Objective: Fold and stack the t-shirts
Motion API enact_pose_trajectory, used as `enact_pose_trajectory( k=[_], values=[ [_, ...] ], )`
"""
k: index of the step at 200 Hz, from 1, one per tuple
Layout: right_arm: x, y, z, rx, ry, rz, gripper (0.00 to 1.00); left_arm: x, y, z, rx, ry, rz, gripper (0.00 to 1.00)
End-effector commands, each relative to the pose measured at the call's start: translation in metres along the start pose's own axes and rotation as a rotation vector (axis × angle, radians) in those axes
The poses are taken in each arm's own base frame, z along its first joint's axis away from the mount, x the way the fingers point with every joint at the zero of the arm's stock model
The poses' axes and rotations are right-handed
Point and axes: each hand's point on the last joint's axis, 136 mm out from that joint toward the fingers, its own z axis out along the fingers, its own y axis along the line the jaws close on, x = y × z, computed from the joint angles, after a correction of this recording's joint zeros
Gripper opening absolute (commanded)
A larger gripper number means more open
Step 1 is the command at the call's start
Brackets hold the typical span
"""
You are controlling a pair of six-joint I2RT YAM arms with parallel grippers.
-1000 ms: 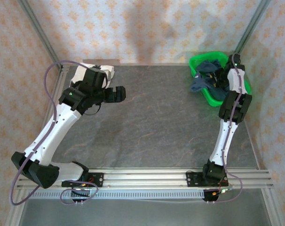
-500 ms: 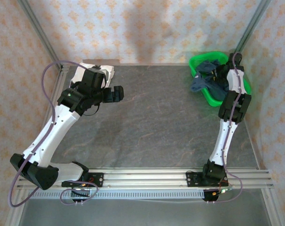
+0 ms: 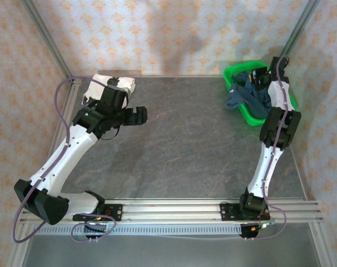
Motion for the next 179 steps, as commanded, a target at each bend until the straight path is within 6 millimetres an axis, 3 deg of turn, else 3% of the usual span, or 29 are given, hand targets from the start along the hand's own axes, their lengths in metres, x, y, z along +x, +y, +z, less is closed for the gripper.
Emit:
enact_pose_trajectory(
  k=[1, 32, 71, 117, 148, 179],
  values=[
    [0.023, 0.092, -0.047, -0.273, -0.03, -0.042, 0.0, -0.013, -0.014, 0.004, 0.066, -0.043, -0.02, 1.0],
    [0.064, 0.113, -0.065, -0.326, -0.001, -0.054, 0.0, -0.014, -0.025, 0.009, 0.119, -0.037, -0.024, 1.0],
    [0.104, 0.15, -0.114, -0.422, -0.012, -0.098, 0.0, -0.014, -0.035, 0.007, 0.18, -0.043, -0.024, 1.0],
    [0.146, 0.227, -0.2, -0.533, -0.024, -0.279, 0.0, -0.021, -0.049, -0.009, 0.267, -0.079, -0.025, 1.0],
    [0.183, 0.286, -0.271, -0.67, -0.003, -0.392, 0.0, -0.026, -0.057, -0.022, 0.317, -0.11, -0.02, 1.0],
    [0.221, 0.328, -0.339, -0.835, 0.028, -0.429, 0.0, -0.027, -0.061, -0.036, 0.353, -0.141, -0.017, 1.0]
  ],
)
